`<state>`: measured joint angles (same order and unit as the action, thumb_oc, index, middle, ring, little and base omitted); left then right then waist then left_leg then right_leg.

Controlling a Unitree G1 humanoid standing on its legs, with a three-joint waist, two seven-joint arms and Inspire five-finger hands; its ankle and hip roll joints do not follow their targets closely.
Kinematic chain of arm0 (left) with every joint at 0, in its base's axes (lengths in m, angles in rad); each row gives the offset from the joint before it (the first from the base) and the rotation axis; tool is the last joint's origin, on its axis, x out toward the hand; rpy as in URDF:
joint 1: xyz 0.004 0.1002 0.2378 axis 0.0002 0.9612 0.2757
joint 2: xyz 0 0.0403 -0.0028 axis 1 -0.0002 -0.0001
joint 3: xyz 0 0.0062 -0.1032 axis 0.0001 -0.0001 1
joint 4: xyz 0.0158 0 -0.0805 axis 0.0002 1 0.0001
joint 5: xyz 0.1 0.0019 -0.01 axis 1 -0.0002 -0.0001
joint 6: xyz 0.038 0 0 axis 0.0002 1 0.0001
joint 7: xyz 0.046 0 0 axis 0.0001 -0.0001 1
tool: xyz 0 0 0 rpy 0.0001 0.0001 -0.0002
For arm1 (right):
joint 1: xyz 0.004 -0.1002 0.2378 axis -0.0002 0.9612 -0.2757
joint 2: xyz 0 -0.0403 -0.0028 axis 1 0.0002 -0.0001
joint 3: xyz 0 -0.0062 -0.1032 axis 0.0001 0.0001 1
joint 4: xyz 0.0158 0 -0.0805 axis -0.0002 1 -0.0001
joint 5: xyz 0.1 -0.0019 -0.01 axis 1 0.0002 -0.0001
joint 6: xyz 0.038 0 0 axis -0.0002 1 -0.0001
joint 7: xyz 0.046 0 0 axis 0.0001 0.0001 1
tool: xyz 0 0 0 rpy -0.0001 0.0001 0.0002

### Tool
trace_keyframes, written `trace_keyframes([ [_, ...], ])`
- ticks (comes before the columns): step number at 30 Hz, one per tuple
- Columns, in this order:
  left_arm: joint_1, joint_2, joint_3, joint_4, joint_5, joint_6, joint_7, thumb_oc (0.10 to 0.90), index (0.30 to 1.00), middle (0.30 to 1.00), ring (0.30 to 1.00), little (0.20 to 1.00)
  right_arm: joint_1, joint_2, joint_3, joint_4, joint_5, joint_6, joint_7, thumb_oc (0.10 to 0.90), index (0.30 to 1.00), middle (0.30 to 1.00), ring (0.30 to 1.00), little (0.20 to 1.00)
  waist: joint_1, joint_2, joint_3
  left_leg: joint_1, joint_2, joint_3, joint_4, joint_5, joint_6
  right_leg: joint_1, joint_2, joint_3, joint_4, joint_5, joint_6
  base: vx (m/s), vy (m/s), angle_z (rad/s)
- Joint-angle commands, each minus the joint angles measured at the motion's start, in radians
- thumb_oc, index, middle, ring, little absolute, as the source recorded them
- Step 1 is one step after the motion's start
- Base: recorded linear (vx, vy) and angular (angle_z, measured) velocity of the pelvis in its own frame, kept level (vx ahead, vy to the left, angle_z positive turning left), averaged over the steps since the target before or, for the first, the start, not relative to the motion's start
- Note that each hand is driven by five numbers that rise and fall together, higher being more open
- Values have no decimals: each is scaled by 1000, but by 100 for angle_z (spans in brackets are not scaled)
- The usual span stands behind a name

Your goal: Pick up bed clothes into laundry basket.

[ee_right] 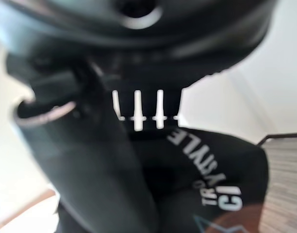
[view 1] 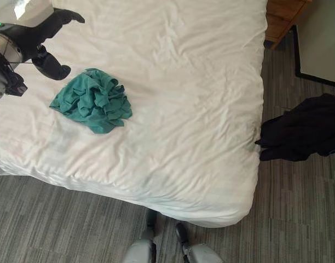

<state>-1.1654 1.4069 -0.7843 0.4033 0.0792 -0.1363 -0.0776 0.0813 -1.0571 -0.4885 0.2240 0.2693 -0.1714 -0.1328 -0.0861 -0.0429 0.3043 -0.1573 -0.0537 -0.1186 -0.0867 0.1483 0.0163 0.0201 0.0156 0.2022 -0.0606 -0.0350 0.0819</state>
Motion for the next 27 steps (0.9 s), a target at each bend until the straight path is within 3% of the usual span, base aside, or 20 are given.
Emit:
trace_keyframes([
  [1, -38, -15, 91, 39, -9, 2, 23, 800, 900, 900, 900, 900, -35, -85, -210, -49, 21, -55, -42, 400, 300, 300, 300, 300, -6, -9, -91, 48, 29, 22, 2, -104, -10, -69, -31, 1, -19, 80, 41, 0, 0, 0],
  [7, 40, -66, 138, 58, 107, 29, 31, 800, 900, 900, 900, 900, -21, -68, -220, -68, 1, -47, -43, 400, 300, 300, 300, 300, -7, -26, -76, 37, 31, 23, 3, -105, -10, -80, -30, -2, -17, 81, 39, 0, 0, 0],
  [14, 86, -242, 168, 267, 148, 61, 52, 800, 900, 900, 900, 900, -84, -67, -140, -84, 24, -59, -45, 400, 300, 300, 300, 300, -29, -45, -41, 5, 38, 31, 2, -97, -13, -117, -20, 9, -15, 90, 36, -21, -4, -2],
  [21, 32, -378, 183, 512, 156, 74, 132, 800, 900, 900, 900, 900, -132, -12, -72, -145, 27, -77, -65, 400, 300, 300, 300, 300, -59, -87, -9, -54, 55, 31, -1, -75, -24, -179, -4, 19, -21, 121, 36, -48, -29, -6],
  [22, 45, -386, 205, 530, 143, 72, 134, 773, 860, 860, 860, 860, -131, 1, -68, -162, 19, -75, -67, 400, 300, 300, 300, 300, -62, -90, -13, -58, 56, 34, -1, -75, -24, -183, -2, 24, -21, 125, 37, 0, -11, -8],
  [23, 69, -392, 244, 547, 110, 71, 132, 400, 300, 300, 300, 300, -127, 12, -72, -180, 15, -75, -65, 400, 300, 300, 300, 300, -61, -94, -15, -57, 57, 39, -1, -79, -24, -183, -1, 29, -22, 126, 38, 10, 2, -5],
  [27, 145, -382, 387, 515, -99, 45, 127, 400, 300, 300, 300, 300, -116, 28, -94, -190, 24, -73, -69, 400, 300, 300, 300, 300, -48, -87, -27, -40, 55, 49, -1, -91, -23, -171, 0, 40, -23, 117, 37, 21, 25, -11],
])
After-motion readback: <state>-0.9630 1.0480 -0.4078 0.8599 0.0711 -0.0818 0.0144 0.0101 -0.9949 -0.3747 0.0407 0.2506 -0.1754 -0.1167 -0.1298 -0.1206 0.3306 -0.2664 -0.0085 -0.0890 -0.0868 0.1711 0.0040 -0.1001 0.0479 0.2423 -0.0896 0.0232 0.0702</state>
